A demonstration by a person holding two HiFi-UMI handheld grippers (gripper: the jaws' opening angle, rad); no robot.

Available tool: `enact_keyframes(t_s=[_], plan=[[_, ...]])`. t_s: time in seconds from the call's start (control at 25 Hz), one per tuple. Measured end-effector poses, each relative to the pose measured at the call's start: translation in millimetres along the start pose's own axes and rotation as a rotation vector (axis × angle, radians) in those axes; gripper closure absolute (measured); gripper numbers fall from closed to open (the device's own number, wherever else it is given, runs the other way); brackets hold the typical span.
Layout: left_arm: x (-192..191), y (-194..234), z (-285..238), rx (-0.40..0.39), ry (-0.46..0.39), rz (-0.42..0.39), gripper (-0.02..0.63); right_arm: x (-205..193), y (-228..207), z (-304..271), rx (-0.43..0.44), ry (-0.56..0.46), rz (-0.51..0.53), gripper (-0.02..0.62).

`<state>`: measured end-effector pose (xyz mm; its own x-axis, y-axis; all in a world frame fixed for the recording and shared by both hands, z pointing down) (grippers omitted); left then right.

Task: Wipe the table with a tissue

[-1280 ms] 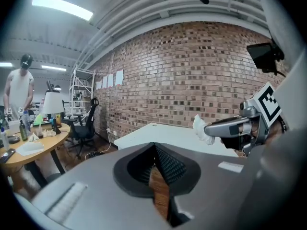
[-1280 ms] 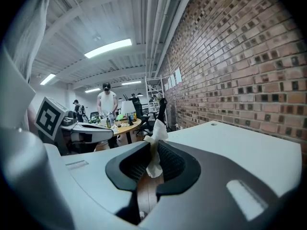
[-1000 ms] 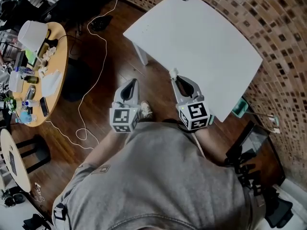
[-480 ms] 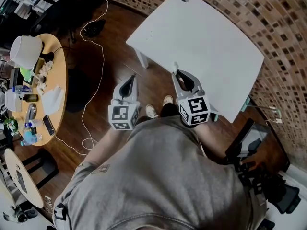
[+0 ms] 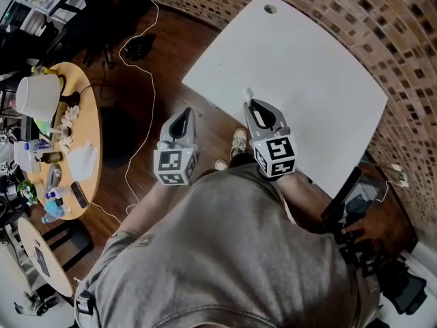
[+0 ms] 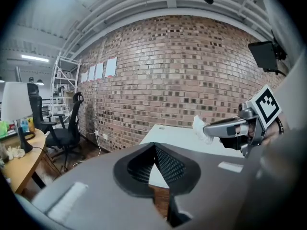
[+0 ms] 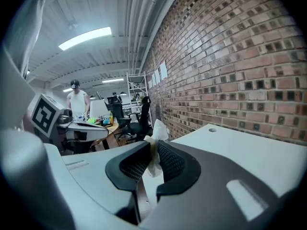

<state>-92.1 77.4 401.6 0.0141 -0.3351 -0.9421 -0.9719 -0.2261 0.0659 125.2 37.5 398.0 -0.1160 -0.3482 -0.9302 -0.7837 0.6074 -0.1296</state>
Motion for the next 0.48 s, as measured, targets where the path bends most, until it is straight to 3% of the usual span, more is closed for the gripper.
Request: enact_keyframes(t_s=[0.48], plan=[[25,14,-79,0.0,0.053,-0.033,0.604,9,-60,-58,-0.002,0.036,-0.052,0.529]])
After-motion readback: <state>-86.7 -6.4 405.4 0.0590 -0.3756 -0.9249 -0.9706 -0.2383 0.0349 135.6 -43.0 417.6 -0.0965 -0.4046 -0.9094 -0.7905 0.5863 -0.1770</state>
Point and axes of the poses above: the fingertips, and each gripper's own axes: z backward along the fingers, y to its left, x out of its top, the point moved 7 cm from there along z, backward along the fingers, and after that the axes turned 1 degree about -y, right-handed, at the moved point
